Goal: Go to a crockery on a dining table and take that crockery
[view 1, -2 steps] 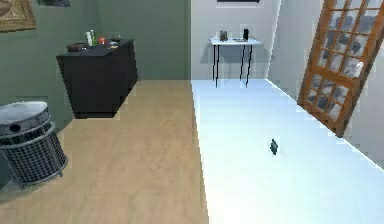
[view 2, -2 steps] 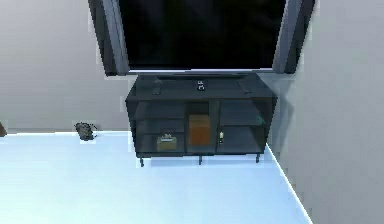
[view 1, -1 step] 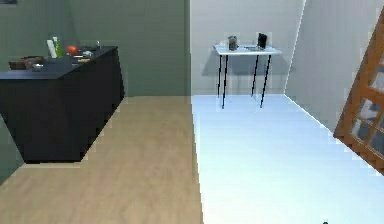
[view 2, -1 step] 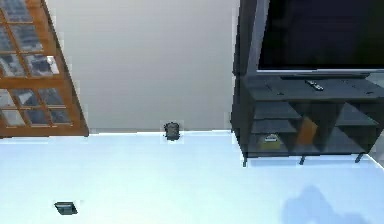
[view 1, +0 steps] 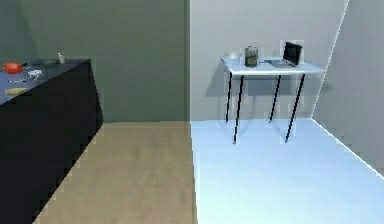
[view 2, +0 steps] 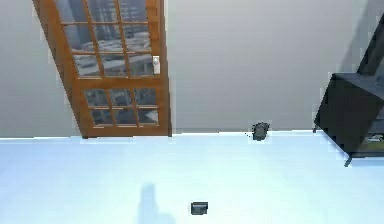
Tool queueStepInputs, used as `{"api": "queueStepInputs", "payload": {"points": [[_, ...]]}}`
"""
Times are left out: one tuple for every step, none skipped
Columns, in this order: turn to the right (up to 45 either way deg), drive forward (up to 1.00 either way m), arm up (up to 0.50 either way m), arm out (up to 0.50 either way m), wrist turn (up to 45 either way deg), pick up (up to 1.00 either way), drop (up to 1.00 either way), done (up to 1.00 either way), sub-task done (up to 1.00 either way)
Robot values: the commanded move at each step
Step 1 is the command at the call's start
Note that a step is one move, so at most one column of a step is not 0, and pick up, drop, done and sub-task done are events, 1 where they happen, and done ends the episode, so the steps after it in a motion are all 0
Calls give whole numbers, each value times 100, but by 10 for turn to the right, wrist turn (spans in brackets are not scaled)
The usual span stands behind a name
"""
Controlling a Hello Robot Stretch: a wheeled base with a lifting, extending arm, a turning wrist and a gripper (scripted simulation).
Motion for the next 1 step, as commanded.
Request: {"api": "queueStepInputs", "payload": {"points": [[0,100,0,0,0,0,0,0,0]]}}
